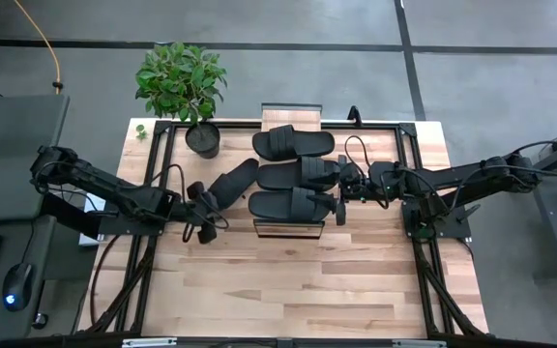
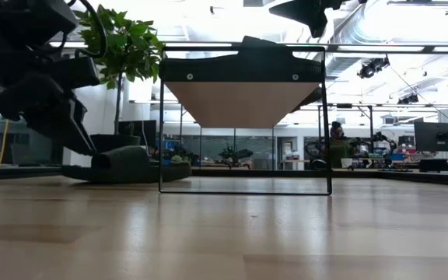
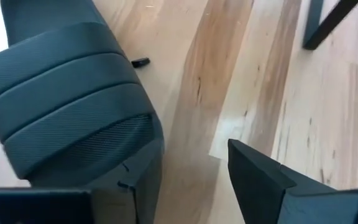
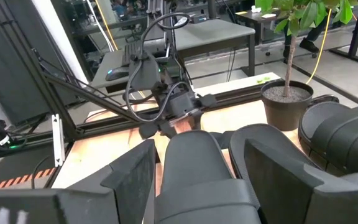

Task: Pick and place slides into the shelf
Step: Put the black slipper on the shelf

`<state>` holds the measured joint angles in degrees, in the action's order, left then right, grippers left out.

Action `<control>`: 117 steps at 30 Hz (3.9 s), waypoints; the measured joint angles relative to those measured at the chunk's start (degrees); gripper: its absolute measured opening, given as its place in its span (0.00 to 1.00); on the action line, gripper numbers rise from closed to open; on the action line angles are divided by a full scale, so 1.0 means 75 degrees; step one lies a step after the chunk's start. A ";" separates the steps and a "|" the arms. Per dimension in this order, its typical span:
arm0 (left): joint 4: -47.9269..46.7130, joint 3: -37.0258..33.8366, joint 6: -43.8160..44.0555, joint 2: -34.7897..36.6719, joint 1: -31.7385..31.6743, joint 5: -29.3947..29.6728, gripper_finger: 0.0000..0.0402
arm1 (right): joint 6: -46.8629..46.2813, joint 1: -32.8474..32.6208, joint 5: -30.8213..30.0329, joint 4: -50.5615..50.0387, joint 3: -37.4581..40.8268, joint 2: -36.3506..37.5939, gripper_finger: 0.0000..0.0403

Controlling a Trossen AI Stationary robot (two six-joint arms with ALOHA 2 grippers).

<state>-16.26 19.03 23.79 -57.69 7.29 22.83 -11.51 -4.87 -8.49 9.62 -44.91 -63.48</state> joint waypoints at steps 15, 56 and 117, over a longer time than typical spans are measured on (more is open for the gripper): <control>-0.0508 0.0984 -0.0126 0.0003 0.1188 0.1114 0.42 | 0.0003 0.0001 0.0003 -0.0051 0.0000 -0.0001 0.59; -0.2307 0.1370 0.0428 -0.3952 0.1900 0.5714 0.42 | 0.0000 0.0001 0.0000 -0.0075 0.0000 0.0002 0.59; 0.0322 0.0868 -0.0909 -0.3946 0.0054 0.4705 0.05 | 0.0003 -0.0001 0.0000 -0.0094 0.0000 0.0002 0.59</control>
<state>-13.85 25.54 16.97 -87.29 7.69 58.12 -11.49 -4.88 -8.49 8.91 -44.91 -63.46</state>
